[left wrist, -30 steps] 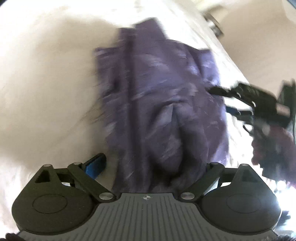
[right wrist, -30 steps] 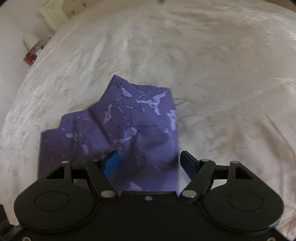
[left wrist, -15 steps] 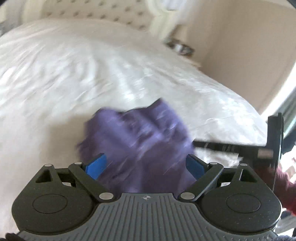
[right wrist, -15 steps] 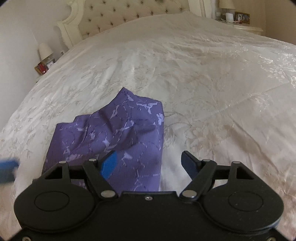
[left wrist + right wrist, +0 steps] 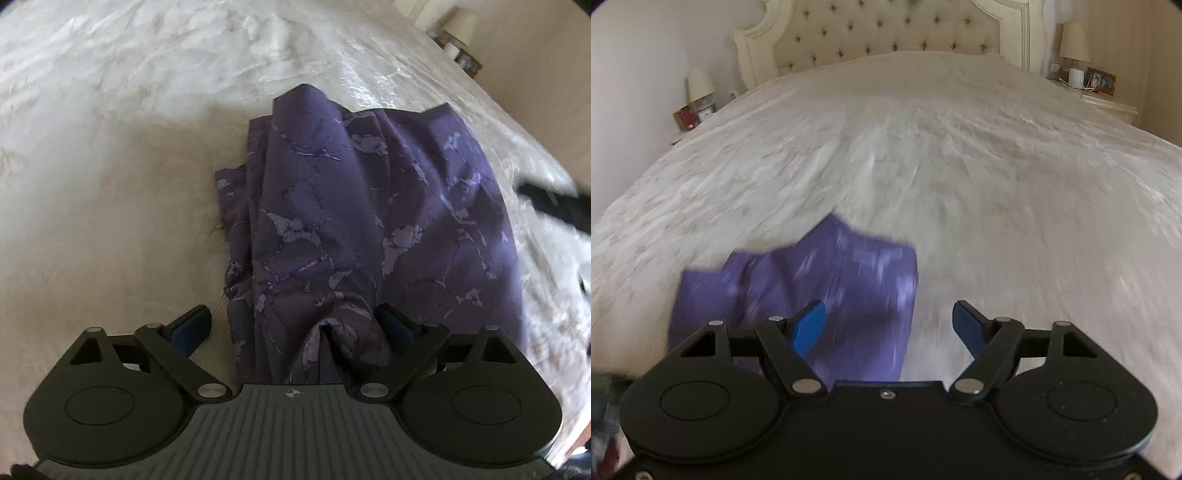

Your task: Fold large clothes

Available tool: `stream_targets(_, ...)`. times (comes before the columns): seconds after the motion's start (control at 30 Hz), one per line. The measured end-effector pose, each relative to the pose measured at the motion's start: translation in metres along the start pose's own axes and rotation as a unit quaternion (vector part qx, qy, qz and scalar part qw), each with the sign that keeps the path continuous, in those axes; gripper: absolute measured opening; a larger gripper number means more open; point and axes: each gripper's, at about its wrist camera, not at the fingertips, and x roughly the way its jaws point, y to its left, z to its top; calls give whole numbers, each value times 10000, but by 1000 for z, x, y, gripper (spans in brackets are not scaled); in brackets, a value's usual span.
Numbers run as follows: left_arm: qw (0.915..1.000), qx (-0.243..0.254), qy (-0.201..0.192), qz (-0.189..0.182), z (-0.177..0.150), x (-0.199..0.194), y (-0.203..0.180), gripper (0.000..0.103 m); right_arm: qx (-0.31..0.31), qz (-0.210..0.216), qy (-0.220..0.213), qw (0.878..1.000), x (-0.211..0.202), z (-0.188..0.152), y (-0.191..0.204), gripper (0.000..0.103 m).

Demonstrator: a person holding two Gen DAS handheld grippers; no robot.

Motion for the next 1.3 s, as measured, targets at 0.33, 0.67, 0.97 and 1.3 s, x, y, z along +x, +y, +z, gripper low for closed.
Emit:
stream_targets(0.33, 9997, -260, -17, 10, -5, -4, 6, 98, -328, -410, 1307, 9900, 132, 51, 11, 87)
stream_targets(0.67, 9963, 416, -722, 208, 11, -60, -20, 99, -124, -92, -138, 9998, 21, 53, 1, 100)
stream_targets(0.97, 9907, 879, -996, 308, 14, -122, -55, 103, 571, -107, -313, 9978, -84, 4, 3, 102)
stream_targets(1.3, 9882, 766, -664, 1144, -3, -155, -79, 101, 595, -301, 41, 9978, -148, -54, 24, 102)
